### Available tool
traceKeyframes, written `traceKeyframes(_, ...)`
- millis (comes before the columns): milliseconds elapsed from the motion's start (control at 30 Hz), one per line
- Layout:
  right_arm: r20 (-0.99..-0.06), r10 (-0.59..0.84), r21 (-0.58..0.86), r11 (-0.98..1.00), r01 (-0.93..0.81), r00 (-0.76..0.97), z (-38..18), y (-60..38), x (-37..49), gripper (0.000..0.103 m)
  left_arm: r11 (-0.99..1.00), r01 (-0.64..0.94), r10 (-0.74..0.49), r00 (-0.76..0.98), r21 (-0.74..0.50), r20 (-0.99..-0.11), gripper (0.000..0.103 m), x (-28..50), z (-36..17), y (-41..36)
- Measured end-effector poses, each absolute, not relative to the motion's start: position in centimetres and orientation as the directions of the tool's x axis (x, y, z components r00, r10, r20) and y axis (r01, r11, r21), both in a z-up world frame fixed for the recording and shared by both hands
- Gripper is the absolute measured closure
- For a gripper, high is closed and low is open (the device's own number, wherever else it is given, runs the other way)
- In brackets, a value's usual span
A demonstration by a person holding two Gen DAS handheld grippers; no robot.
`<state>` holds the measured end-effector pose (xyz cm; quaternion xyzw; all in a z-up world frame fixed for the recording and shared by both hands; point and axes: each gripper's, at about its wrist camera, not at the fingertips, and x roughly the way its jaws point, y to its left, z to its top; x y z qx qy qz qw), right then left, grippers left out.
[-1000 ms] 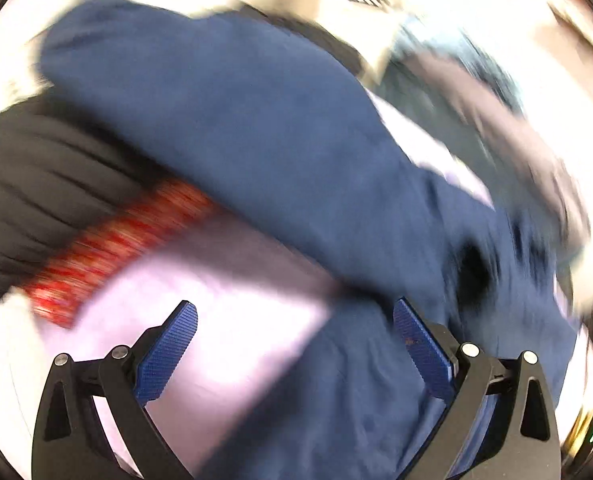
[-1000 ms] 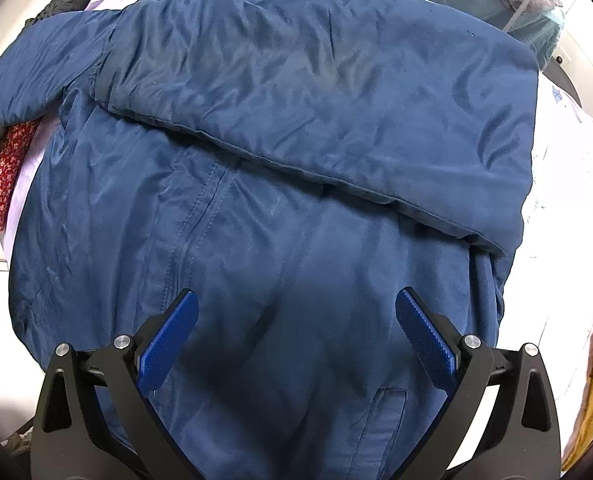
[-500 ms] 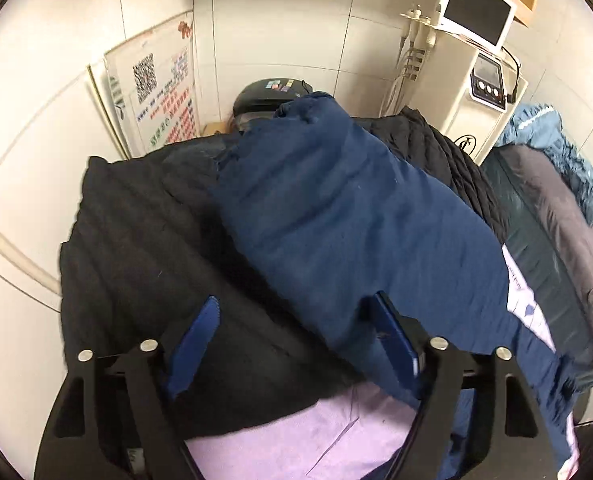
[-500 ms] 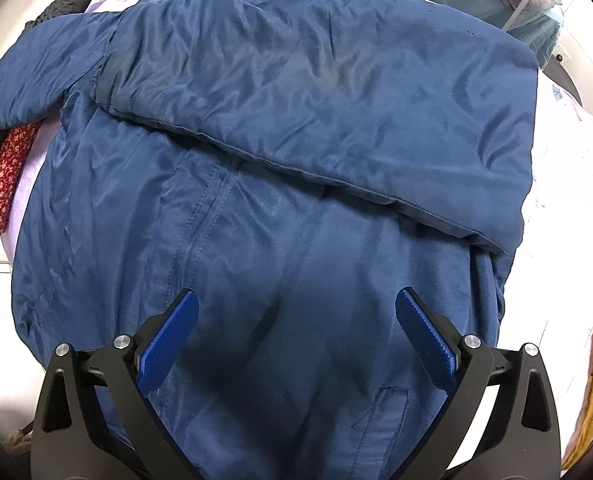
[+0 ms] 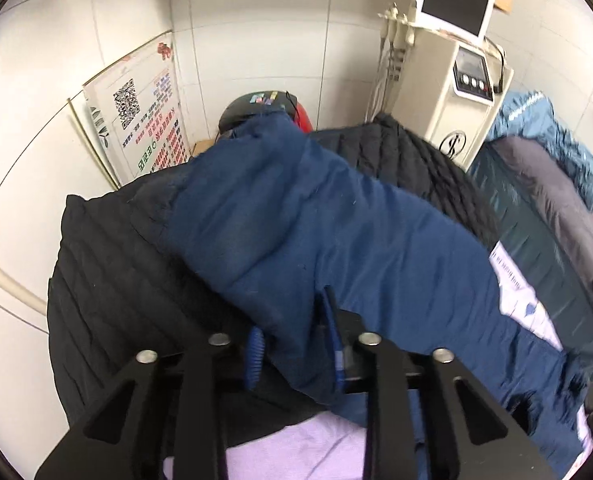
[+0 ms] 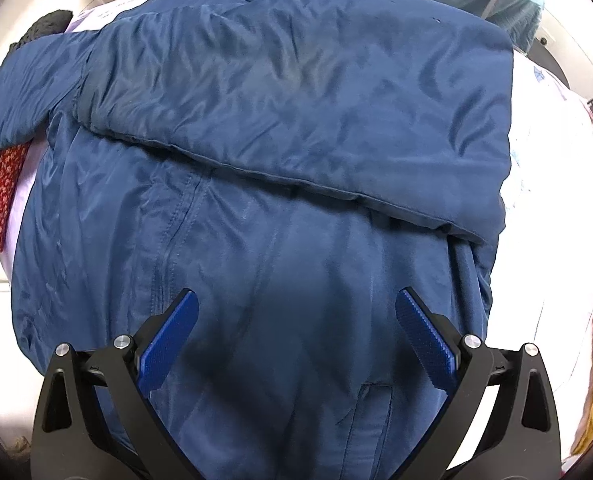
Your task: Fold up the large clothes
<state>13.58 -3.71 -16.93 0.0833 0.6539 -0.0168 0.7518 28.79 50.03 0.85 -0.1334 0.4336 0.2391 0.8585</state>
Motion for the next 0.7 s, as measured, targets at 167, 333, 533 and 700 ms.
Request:
traceKeyframes(167,-0.983,0.086,0.112,0.982,0.155,0.164,-16.7,-4.2,13.4,0.006,0.888,-0.457,0.252,0.573,-0.049,-0.78,0.091,29.0,2.9,47.0)
traceKeyframes(333,-0.981,0.091,0.119,0.98,0.16,0.172,-16.7,-4.6,13.7,0.006,0.96,-0.27,0.121,0.644,-0.076,-0.755,0.092,29.6,4.9,40.1)
traceKeyframes(533,-0.979,0.099,0.129,0.978,0.165,0.178,-16.3,-5.2,13.6,0.006,0.993,0.022,-0.103,0.657,-0.117,-0.747,0.092,29.1,4.5,27.9)
traceKeyframes(700,-0.978,0.095,0.131,0.973,0.19,0.188,-16.3,-5.6,13.0,0.006,0.958,0.217,-0.278,0.562,-0.185,-0.779,0.093,28.3,1.5,18.2)
